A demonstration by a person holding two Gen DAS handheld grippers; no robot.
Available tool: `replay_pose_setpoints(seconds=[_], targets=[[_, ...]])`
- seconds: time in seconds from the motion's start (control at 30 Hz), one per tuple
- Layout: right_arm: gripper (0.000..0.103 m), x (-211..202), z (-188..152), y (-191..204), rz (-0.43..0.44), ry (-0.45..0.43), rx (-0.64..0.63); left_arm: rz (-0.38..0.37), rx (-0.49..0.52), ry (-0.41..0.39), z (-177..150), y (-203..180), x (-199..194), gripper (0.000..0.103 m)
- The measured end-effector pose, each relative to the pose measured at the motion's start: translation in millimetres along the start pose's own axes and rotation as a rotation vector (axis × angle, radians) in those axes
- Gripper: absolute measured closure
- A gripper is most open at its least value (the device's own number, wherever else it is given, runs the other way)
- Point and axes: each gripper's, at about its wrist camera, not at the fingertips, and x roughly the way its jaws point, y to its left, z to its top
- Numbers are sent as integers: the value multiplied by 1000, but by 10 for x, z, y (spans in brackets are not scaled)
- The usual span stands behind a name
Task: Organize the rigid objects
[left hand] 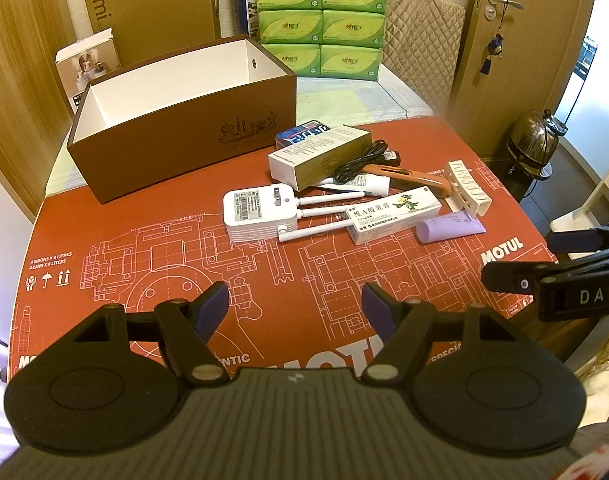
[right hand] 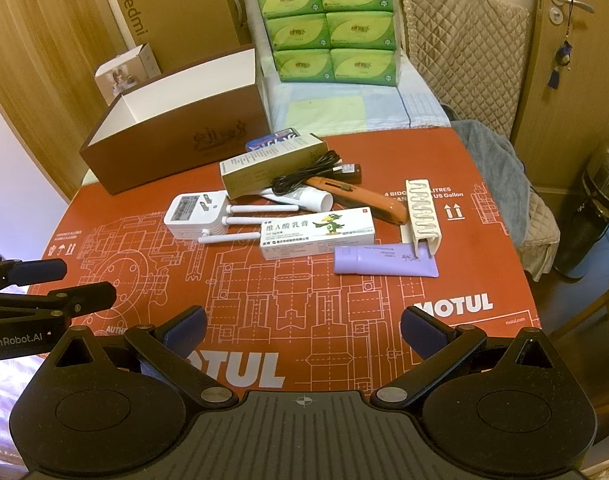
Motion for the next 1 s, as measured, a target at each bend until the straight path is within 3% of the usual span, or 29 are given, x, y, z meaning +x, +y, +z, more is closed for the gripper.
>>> replay_pose_setpoints(seconds=[0.57,0.93,1.0], targets=[[2,51,8,-100,-6,8,24,-2,-11,30,46,15,189,33],[2,227,145,-453,-12,-21,67,18,-43,46,122,199,487,33],[7,251,170,-488,-16,-28,61,20,-50,47,143,235,548,33]])
